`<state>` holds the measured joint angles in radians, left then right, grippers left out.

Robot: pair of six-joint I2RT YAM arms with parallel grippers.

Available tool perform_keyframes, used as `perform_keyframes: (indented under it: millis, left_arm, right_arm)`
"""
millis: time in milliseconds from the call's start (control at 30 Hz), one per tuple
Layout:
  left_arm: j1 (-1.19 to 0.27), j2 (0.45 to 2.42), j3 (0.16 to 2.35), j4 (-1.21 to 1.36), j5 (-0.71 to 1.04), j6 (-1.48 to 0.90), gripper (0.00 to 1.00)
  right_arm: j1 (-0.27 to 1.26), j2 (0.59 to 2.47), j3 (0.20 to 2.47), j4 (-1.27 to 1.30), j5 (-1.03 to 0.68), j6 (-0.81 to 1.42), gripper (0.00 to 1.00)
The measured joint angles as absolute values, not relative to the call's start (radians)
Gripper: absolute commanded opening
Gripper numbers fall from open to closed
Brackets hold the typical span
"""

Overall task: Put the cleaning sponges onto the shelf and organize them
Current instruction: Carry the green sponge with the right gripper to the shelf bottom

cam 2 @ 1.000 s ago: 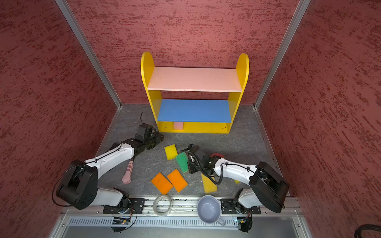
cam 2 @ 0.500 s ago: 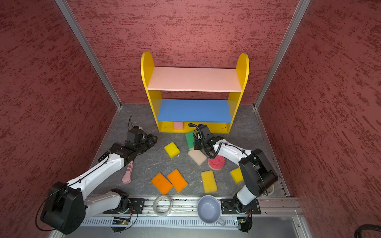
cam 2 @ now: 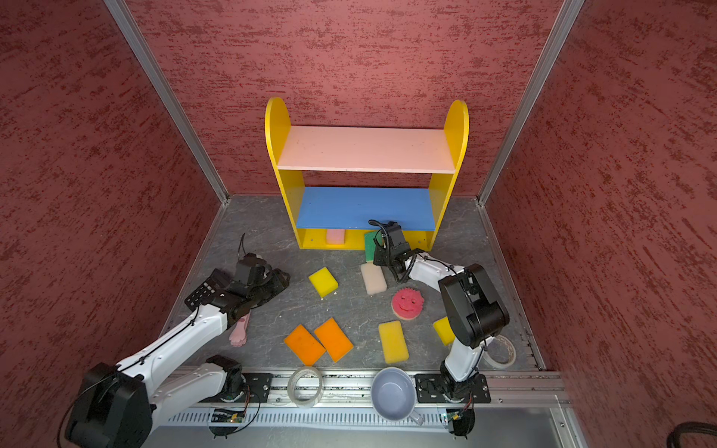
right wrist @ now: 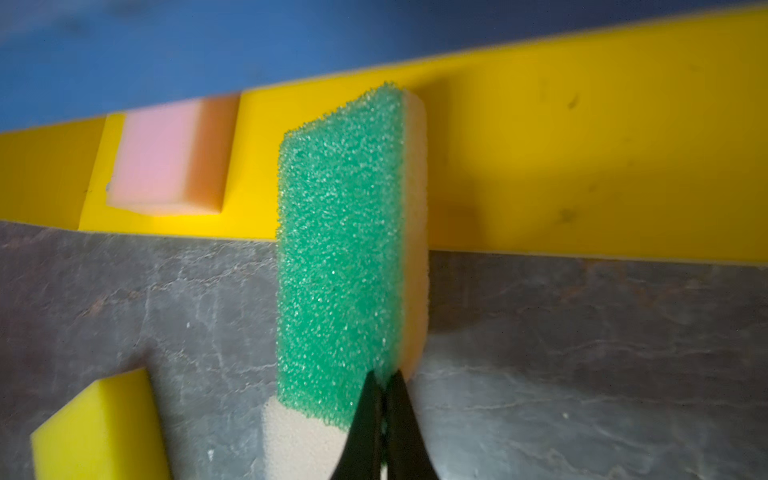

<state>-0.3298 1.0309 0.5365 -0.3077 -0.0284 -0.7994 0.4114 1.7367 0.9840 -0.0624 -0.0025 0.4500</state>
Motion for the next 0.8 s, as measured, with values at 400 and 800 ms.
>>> perform_keyframes:
  millis: [400, 800]
  left_arm:
    - [-0.328, 1.090, 0.551, -0.323, -0.062, -0.807, 0.58]
    - [-0.326, 1.123, 0.565, -0.322, -0.066, -0.811, 0.58]
  right_arm:
    - [0.408, 1.771, 0.938, 0.067, 0.060, 0.512, 0.01]
    - [0.416, 1.844, 0.941, 0.174, 0.047, 0.601, 0.02]
